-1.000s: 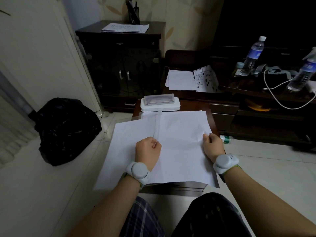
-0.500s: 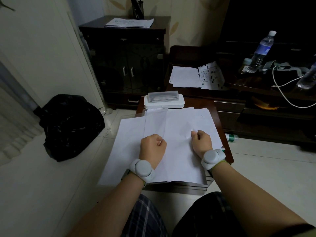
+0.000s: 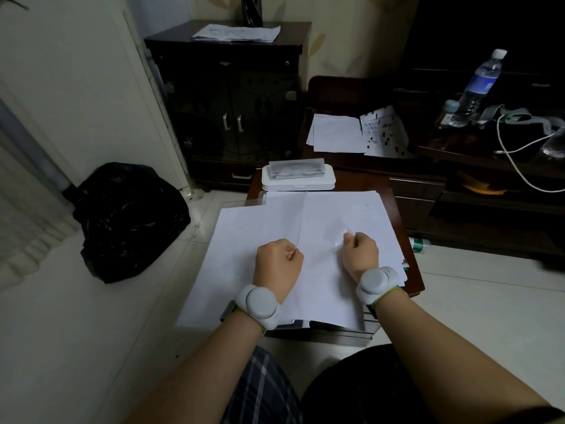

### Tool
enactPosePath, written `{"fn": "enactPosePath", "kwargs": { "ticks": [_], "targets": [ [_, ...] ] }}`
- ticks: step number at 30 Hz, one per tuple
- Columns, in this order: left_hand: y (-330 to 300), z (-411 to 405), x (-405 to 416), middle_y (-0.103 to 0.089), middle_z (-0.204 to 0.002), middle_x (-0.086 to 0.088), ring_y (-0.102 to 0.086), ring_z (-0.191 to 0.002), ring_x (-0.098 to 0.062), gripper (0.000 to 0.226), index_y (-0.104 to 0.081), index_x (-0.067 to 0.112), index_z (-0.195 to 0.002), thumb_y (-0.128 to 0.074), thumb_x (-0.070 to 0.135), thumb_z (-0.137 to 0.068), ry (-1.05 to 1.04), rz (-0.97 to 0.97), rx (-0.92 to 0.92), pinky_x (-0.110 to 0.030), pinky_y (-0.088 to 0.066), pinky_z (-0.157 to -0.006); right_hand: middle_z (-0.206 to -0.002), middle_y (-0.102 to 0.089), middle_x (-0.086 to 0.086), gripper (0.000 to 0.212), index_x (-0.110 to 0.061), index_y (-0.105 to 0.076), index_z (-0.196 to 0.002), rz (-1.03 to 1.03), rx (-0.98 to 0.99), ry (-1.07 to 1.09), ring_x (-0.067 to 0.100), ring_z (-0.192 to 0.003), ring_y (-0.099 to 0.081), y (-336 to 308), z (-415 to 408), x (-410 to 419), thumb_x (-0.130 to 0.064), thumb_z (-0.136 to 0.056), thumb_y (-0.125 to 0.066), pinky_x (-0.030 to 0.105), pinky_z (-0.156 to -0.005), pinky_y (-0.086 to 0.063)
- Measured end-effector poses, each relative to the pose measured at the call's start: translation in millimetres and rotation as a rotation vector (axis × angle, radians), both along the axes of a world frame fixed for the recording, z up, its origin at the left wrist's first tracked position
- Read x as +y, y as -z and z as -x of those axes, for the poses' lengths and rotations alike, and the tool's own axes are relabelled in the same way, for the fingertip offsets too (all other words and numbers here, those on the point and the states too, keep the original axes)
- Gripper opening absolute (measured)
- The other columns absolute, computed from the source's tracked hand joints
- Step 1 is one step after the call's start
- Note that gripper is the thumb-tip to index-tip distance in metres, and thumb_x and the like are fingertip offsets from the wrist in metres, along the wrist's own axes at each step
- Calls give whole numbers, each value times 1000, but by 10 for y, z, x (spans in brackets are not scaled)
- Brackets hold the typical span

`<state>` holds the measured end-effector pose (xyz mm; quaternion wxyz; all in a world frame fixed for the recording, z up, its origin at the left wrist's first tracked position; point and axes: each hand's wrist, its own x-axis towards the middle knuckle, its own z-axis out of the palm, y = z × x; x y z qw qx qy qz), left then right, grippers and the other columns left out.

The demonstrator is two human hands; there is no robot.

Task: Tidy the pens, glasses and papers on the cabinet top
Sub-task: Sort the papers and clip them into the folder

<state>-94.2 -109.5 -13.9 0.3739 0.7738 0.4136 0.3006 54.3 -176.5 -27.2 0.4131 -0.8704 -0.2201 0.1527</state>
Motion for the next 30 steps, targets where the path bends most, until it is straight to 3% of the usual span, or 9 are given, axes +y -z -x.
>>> {"fn": "enactPosePath", "kwargs": {
  "ticks": [4, 13, 22, 26, 30],
  "targets": [
    [23, -43, -28, -65, -65, -17, -62, -58, -31, 16, -67, -4, -77, -58, 7, -83, -12, 6, 1, -39, -55, -56, -57, -31, 0, 45, -14, -26, -56, -29, 30, -10, 24, -73, -34, 11, 43, -9, -15, -97, -44, 28, -67, -27],
    [-14, -73, -63, -68, -72, -16, -64, -74, -30, 17, -68, -3, -77, -60, 10, -83, -35, -104, 47, -32, -49, -69, -53, -28, 1, 47, -14, -24, -54, -40, 29, -129, 22, -68, -32, 18, 280, 211, -14, -94, -49, 28, -60, -22],
    [-39, -90, -56, -69, -75, -16, -63, -75, -28, 16, -69, -2, -81, -60, 11, -84, -27, -106, 53, -25, -44, -68, -54, -23, 3, 49, -14, -21, -54, -31, 58, -165, 18, -54, -20, 37, 278, 309, -15, -93, -50, 29, -53, -13],
    [-14, -102, -59, -59, -61, -18, -57, -62, -33, 19, -61, -5, -65, -59, 6, -80, 4, -143, 48, -37, -44, -61, -54, -25, 2, 48, -15, -23, -54, -53, 87, -182, 20, -59, -23, 77, 298, 361, -16, -93, -51, 27, -58, -24],
    [8, -105, -58, -57, -59, -18, -53, -60, -31, 16, -60, -5, -64, -58, 3, -78, 19, -143, 33, -40, -44, -61, -53, -22, 1, 49, -17, -21, -54, -84, 132, -198, 16, -55, -19, 103, 345, 408, -17, -91, -53, 29, -53, -22]
  ]
}}
